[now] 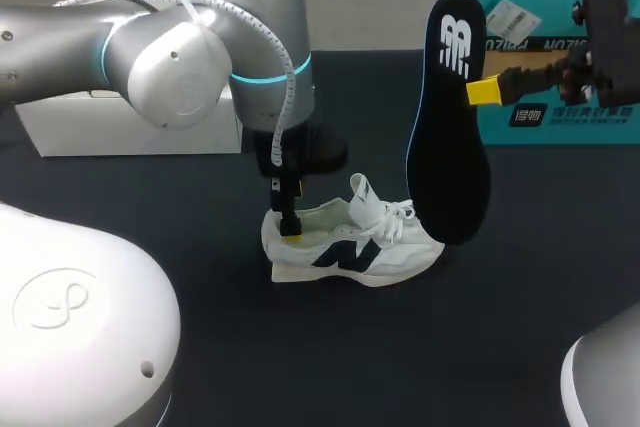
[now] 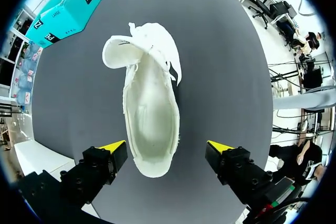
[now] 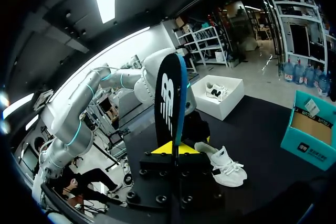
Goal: Take the shoe out of the shoebox, open the shoe tongue, remove and reinsert the insole, then place the shoe into the shoebox
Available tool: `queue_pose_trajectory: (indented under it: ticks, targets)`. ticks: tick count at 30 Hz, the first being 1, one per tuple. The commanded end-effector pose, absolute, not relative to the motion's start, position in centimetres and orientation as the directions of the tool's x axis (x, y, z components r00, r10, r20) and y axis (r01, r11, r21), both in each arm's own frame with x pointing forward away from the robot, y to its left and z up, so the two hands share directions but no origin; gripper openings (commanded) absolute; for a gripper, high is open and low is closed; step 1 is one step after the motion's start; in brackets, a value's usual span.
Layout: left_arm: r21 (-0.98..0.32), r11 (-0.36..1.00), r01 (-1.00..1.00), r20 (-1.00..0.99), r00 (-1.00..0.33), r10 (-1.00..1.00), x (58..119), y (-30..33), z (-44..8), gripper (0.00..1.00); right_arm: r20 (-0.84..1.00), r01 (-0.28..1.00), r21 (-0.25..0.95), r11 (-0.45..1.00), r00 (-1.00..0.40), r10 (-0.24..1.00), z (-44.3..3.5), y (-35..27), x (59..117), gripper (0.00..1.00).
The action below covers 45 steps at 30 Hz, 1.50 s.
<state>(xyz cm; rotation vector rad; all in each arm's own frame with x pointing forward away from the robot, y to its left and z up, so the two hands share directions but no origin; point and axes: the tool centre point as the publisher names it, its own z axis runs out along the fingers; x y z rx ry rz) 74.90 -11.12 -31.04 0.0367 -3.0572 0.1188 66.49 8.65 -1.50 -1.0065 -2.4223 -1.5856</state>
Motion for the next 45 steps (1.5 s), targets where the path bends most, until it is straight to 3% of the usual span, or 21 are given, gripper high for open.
queue_pose_trajectory:
  ticks: [1,45]
  targets:
    - [-0.074,0.997,-0.026,0.081,-0.996,-0.02,74.9,-11.2,-31.1,1.0,0.401,0.56,0.789,0.252,-0.781,0.479,-1.5,8.9,66.8,0.0]
    - [-0.041,0.999,-0.016,0.067,-0.998,-0.014,75.3,-6.9,-30.9,1.0,0.401,0.56,0.789,0.252,-0.781,0.479,-1.5,8.9,66.8,0.0]
